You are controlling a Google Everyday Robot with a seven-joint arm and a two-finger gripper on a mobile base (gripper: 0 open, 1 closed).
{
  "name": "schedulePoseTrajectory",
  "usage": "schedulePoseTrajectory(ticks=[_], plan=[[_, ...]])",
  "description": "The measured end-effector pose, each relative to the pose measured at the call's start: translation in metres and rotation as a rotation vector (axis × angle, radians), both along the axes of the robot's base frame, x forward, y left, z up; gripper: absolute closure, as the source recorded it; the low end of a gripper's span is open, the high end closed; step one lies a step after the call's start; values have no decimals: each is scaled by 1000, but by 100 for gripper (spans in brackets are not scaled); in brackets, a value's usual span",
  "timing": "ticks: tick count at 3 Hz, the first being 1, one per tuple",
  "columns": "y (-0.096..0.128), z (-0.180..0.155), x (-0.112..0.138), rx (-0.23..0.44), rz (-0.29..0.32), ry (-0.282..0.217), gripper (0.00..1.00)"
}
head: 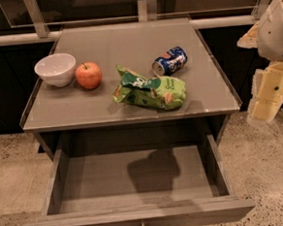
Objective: Place green rice chip bag into top drawer
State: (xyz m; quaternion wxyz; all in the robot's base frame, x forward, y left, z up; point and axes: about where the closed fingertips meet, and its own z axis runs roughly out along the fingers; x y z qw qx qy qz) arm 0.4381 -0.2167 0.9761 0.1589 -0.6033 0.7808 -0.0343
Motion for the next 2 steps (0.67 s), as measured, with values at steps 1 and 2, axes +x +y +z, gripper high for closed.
schedulePoseTrajectory(ticks=[1, 2], plan=[[0, 0, 0, 0, 0, 0, 0], [7, -3, 8, 9, 17, 2, 0]])
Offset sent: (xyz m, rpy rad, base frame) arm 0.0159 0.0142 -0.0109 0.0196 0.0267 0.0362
